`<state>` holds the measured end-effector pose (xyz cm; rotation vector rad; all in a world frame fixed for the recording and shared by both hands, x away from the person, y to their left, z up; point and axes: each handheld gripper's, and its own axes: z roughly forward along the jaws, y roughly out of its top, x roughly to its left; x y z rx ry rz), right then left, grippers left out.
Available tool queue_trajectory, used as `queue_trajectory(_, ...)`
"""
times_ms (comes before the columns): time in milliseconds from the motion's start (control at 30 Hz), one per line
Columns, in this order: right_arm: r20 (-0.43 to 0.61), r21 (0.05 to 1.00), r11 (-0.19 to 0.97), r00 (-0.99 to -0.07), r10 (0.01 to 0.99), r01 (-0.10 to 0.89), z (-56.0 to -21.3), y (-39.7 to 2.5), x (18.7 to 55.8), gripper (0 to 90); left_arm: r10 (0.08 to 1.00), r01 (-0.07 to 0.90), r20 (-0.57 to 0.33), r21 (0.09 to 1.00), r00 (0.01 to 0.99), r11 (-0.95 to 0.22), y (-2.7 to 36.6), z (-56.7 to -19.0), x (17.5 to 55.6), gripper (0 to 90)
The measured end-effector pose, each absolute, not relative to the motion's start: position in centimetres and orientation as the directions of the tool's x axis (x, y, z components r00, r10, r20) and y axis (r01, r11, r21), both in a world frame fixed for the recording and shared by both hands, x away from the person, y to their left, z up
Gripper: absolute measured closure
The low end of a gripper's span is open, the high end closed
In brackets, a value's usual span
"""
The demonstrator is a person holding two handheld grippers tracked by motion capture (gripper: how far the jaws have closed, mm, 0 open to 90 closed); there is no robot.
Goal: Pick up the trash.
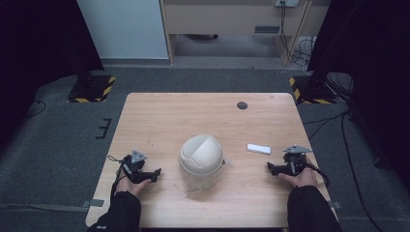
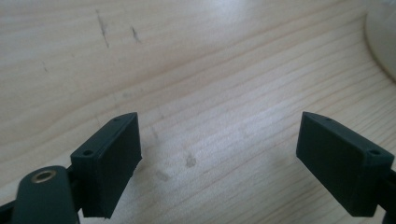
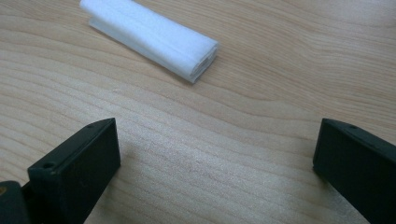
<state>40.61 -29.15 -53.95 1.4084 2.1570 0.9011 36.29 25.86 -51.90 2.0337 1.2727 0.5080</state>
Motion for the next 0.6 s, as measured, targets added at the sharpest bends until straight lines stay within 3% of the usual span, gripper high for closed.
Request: queue_trajectory(600,0.009,0.707,0.286,-0.412,0.911,0.647,-53.9,-29.1,40.7,0.7,0.866,0.472,0.012,0.834,0.5,-0.285,25.4,-47.7,35.1,13.9)
